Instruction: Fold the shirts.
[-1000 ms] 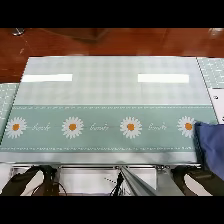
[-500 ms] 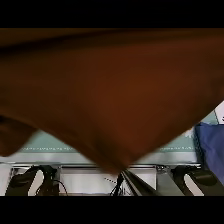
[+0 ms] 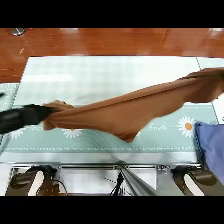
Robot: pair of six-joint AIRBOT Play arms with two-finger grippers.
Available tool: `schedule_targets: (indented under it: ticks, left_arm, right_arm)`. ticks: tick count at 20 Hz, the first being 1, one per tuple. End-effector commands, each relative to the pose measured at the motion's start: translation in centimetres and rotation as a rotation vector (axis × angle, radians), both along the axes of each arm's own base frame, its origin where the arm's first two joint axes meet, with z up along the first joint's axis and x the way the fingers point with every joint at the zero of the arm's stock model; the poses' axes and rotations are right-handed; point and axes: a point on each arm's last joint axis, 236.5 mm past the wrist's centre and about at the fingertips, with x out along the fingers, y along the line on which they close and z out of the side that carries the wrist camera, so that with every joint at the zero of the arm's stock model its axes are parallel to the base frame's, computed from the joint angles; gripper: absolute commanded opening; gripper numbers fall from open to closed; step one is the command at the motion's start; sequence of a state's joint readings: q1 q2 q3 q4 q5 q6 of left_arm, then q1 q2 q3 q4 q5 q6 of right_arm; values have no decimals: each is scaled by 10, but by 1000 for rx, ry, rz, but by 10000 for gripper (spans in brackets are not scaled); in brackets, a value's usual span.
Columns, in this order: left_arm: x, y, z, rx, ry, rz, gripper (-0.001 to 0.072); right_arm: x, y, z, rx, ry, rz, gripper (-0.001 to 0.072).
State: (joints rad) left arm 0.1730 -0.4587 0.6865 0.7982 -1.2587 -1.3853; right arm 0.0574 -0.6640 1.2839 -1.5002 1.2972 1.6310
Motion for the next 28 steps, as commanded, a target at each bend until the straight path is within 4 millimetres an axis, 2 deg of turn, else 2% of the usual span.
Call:
schedule_targets:
  ticks: [1,4,7,8,9,10,11,12,14,16,17,18,19,20,21,22,24,26,28]
  left_arm:
    - [18,-20,-68,-154,49,67,25]
    - [26,-44,-106,-132,84,36,25]
    - [40,-58,-147,-70,139,55,29]
    - [44,-58,-161,-51,167,66,121]
    - [46,-58,-171,-42,195,74,267]
    - [50,-58,-174,-36,209,78,455]
    - [58,-55,-171,-33,207,81,708]
    - [68,-48,-160,-19,188,71,708]
    - [87,-20,-128,22,155,53,708]
    - [100,32,-96,72,149,92,708]
    - [103,59,-84,76,155,139,708]
    - [102,86,-76,62,168,203,707]
    - [97,105,-78,25,207,269,707]
    - [83,115,-91,-20,285,316,707]
    - [68,115,-110,-52,361,326,706]
    - [54,109,-131,-84,431,324,705]
    - [30,84,-165,-171,553,289,705]
    - [24,60,-179,-262,580,229,705]
    - [31,45,-178,-333,550,184,705]
  right_arm:
    - [63,-4,-68,-25,101,-27,28]
    - [123,-11,-116,-18,191,-57,28]
    - [162,-2,-158,183,308,-83,29]
    - [171,4,-168,260,336,-84,29]
    - [176,11,-176,329,359,-77,30]
    - [181,15,-184,387,377,-76,69]
    - [182,14,-189,425,396,-81,387]
    - [180,11,-192,438,412,-81,627]
    - [162,-8,-192,421,467,-67,622]
    - [132,-42,-189,359,526,-53,621]
    - [115,-68,-190,310,554,-99,621]
    - [98,-95,-190,267,561,-162,621]
    - [85,-111,-192,262,545,-219,621]
    - [74,-119,-198,294,509,-278,621]
    - [64,-114,-207,348,476,-310,620]
    - [53,-100,-219,399,461,-308,621]
    - [31,-56,-245,499,461,-236,620]
    - [7,-21,-268,577,504,-180,620]
    - [-14,1,-287,588,563,-138,620]
